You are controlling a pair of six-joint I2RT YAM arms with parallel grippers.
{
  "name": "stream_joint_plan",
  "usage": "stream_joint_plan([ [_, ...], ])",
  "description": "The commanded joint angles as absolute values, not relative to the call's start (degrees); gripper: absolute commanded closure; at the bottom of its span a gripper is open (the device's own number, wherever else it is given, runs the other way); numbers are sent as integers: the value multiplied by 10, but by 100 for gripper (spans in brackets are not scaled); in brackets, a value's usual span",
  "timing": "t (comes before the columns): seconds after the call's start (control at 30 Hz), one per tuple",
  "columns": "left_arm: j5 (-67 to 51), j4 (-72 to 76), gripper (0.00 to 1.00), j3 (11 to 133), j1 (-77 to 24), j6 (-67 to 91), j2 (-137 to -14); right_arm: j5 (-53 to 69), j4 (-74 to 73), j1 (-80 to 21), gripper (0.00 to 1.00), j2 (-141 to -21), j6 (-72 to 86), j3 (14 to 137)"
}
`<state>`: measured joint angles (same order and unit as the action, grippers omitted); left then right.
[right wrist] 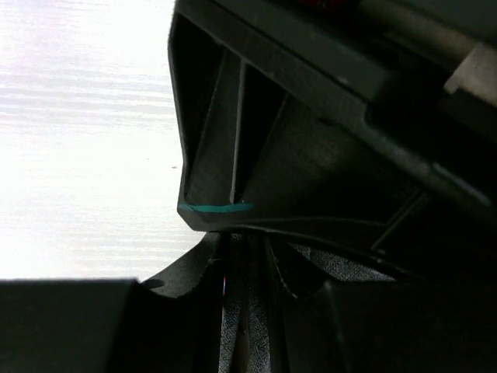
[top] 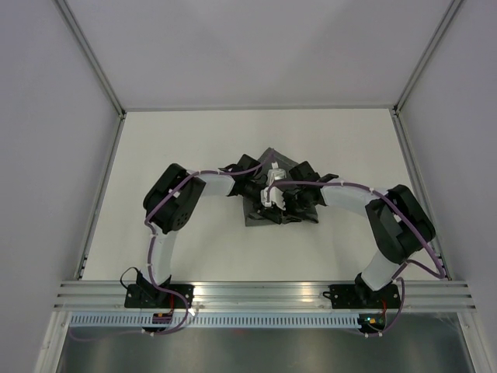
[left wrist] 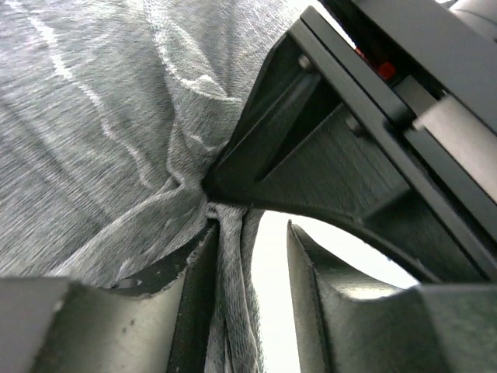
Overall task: Fold the napkin, place the utensils inside, and roll it up
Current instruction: Roll the napkin at the center of the board.
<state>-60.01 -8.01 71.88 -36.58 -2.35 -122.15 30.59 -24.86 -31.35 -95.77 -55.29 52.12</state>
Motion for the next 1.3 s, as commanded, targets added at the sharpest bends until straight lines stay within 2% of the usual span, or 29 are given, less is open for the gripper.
stream_joint_plan([
  [0.0, -549, -38, 53, 697, -352, 17, -1189, 329, -300, -294, 92, -987, -562, 540],
  [0.47, -440, 116, 49, 596, -324, 103, -1083, 389, -430, -259, 96, -1083, -602, 634],
  [0.87, -183, 285, 49, 415, -324, 104, -876, 436, -565, -226, 96, -1187, -641, 745],
  [0.97, -97, 331, 48, 362, -358, 57, -829, 439, -586, -220, 96, -1209, -646, 764],
  [1.1, 58, 363, 48, 331, -451, -48, -790, 447, -624, -214, 97, -1243, -650, 792],
  [1.27, 179, 379, 47, 324, -549, -152, -811, 454, -659, -209, 97, -1271, -652, 824],
])
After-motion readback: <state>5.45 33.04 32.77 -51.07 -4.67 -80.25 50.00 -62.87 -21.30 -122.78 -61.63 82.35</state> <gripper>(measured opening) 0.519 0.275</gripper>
